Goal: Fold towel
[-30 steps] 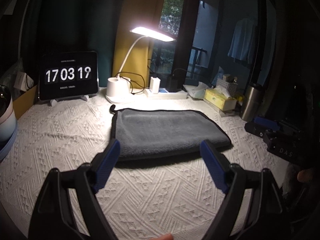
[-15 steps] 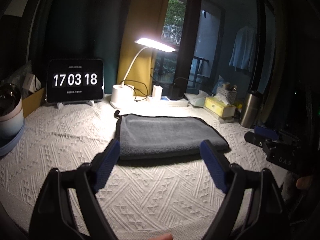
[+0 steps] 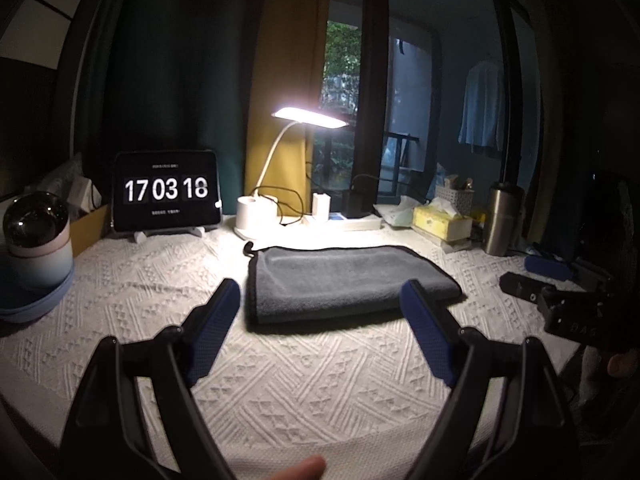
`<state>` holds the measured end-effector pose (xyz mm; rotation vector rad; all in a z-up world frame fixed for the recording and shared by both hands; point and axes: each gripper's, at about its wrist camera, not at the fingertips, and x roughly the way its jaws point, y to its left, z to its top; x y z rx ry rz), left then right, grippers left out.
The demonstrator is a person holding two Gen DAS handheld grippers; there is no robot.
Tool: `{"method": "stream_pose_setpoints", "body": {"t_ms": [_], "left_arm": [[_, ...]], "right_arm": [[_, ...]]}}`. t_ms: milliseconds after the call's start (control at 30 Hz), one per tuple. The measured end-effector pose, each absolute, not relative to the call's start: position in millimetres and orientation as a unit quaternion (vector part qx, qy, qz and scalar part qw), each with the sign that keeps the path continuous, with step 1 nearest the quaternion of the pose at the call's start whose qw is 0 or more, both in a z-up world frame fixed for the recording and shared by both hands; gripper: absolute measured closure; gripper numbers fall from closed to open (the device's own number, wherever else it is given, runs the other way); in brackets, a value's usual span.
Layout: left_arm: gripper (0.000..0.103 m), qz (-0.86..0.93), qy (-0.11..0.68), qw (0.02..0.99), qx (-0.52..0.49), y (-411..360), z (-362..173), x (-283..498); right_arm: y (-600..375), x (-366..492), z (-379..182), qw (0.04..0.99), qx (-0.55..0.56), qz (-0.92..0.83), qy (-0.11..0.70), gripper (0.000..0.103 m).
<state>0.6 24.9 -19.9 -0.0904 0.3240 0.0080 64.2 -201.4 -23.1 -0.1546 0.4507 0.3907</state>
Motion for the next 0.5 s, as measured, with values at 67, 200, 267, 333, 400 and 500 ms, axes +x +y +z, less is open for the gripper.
{"method": "stream_pose_setpoints", "body": {"t_ms": [67,200,267,333,400,500], "left_arm": [[0.009,0.016,0.162,0.986,-0.042,24.1,-19.7,-0.8],[0.006,0.030,0.147,0.988,-0.042,24.9,-15.5,-4.8],[0.006,0.032,0.141,0.989,-0.036,24.3,-14.2,-5.9],[0.006,0.035,0.142,0.989,-0.033,23.6,-14.0,-5.6],[0.006,0.033,0.143,0.989,-0.034,24.7,-14.0,-5.7],[0.006,0.030,0.147,0.988,-0.035,24.9,-14.6,-3.8]], "right_arm": [[-203.0,62.4,-24.0,0.954,-0.071,0.189,0.223,0.041],[-204.1,61.1,-23.6,0.954,-0.067,0.187,0.222,0.041],[-203.6,60.5,-22.5,0.955,-0.068,0.187,0.220,0.041],[-203.3,60.2,-22.4,0.955,-0.069,0.187,0.218,0.041],[-202.6,60.5,-22.3,0.955,-0.069,0.187,0.218,0.041],[-202.4,60.8,-22.1,0.955,-0.069,0.187,0.219,0.041]]}}
